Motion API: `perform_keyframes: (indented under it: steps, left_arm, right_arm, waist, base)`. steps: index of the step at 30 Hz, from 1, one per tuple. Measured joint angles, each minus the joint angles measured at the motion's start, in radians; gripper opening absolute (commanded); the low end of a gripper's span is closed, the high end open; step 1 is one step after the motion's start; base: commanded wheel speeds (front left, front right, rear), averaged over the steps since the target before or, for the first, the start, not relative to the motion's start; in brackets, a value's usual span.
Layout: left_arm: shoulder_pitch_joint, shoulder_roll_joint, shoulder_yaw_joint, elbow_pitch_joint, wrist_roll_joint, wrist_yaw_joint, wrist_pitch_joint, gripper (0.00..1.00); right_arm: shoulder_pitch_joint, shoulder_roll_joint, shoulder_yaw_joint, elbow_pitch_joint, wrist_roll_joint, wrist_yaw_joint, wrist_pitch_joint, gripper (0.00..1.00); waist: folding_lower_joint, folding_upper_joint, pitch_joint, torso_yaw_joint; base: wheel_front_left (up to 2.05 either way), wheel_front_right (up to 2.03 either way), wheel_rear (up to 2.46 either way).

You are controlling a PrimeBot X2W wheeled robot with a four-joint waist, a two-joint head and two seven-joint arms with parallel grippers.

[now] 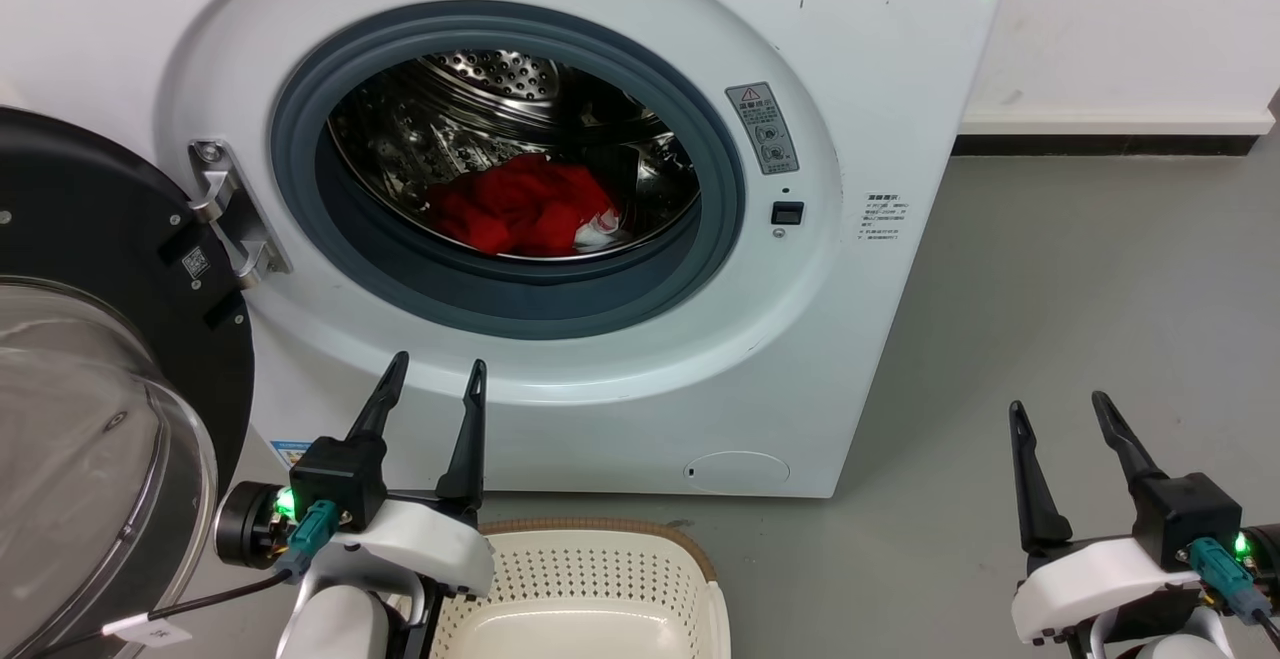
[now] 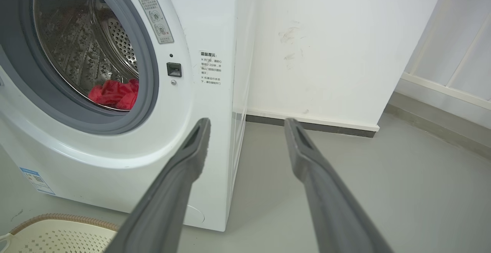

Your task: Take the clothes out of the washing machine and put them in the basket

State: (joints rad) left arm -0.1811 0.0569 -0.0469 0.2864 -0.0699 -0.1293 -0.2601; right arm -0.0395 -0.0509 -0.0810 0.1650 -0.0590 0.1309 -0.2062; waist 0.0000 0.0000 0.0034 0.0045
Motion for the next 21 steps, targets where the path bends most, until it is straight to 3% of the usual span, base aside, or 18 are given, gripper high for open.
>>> perform_keyframes:
  steps: [21]
  left_arm:
    - [-0.021,-0.004,0.013,0.017,0.005,0.002,0.0,1.0]
  right_arm:
    - [-0.005,0.0,-0.001,0.005,0.016,0.0,0.001,1.0]
  waist:
    - [0.0,0.0,0.015,0.0]
  base:
    - [0.0,0.0,0.0]
